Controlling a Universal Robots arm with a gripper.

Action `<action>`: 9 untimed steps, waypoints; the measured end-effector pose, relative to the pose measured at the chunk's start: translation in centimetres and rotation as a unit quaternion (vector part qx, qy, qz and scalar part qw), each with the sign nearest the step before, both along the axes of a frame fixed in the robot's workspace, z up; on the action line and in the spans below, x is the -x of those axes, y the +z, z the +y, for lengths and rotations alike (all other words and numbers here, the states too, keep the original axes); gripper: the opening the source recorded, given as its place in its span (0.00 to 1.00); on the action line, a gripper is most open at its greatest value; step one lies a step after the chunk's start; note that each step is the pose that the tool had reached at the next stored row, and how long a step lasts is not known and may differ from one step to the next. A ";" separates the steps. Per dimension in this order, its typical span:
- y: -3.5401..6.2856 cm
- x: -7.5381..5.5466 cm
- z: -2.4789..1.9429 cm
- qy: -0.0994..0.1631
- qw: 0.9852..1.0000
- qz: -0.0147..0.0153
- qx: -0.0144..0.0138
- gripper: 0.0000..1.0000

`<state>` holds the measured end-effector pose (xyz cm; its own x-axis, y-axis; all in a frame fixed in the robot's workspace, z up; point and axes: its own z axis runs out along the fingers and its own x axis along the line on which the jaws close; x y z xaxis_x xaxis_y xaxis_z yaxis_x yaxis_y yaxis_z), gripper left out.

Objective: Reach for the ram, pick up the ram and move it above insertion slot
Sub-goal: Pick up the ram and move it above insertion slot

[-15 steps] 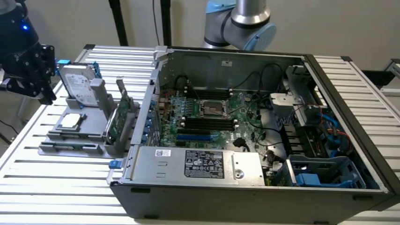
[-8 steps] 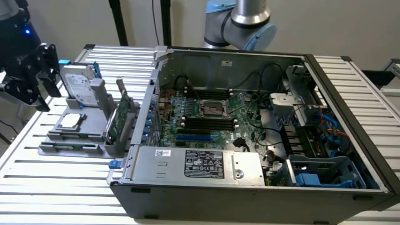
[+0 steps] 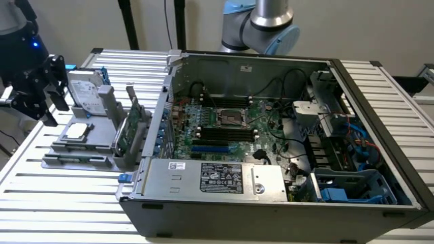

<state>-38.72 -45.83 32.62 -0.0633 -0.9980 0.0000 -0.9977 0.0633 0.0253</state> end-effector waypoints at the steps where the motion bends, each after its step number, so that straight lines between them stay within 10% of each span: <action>1: -0.18 0.0 -0.01 0.000 1.000 0.000 0.000 0.48; 9: -1.64 0.0 -0.19 0.000 1.000 0.000 0.000 0.48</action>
<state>-38.71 -46.02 30.98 -0.0633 -0.9980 0.0000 -0.9977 0.0633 0.0253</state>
